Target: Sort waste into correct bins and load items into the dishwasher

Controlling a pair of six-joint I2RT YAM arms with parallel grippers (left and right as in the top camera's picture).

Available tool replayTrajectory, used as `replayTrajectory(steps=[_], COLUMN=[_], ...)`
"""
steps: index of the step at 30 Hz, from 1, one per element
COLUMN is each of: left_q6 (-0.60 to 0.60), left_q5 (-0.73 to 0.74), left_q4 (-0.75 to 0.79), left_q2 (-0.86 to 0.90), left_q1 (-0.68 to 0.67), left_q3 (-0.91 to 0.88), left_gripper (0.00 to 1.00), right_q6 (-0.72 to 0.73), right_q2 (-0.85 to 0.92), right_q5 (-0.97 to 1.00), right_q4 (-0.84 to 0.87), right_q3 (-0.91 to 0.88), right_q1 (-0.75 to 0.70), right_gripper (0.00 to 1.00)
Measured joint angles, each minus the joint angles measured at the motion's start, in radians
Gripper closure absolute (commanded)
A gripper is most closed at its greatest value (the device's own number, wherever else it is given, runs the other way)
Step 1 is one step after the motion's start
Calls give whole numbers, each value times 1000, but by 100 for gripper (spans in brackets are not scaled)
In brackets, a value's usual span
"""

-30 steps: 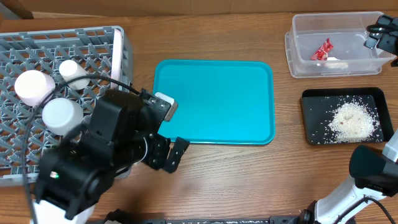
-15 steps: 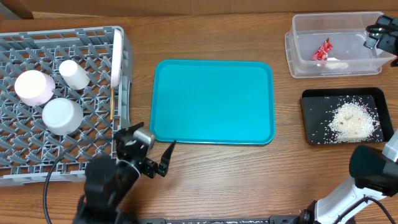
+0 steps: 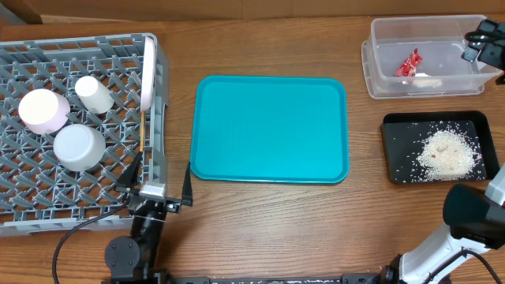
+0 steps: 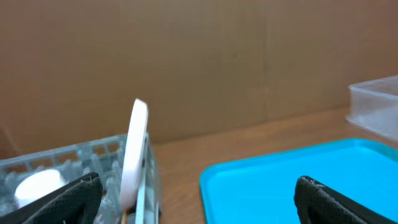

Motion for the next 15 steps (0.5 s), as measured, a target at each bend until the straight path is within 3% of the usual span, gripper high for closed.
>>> replayTrajectory(steps=[5, 10, 15], left_q6=[0, -3, -19], left_q5=[-56, -102, -127], left_q4=[-33, -213, -229], left_q2=[-38, -56, -56], left_q1=[0, 0, 0], left_q3=[-13, -14, -14], left_gripper=[0, 0, 0], right_q6=[1, 0, 1], right_q2=[0, 0, 0], right_q5=[0, 0, 0], right_q4=[0, 0, 0], right_q3=[0, 0, 0], right_q1=[0, 0, 0], right_gripper=[0, 0, 0])
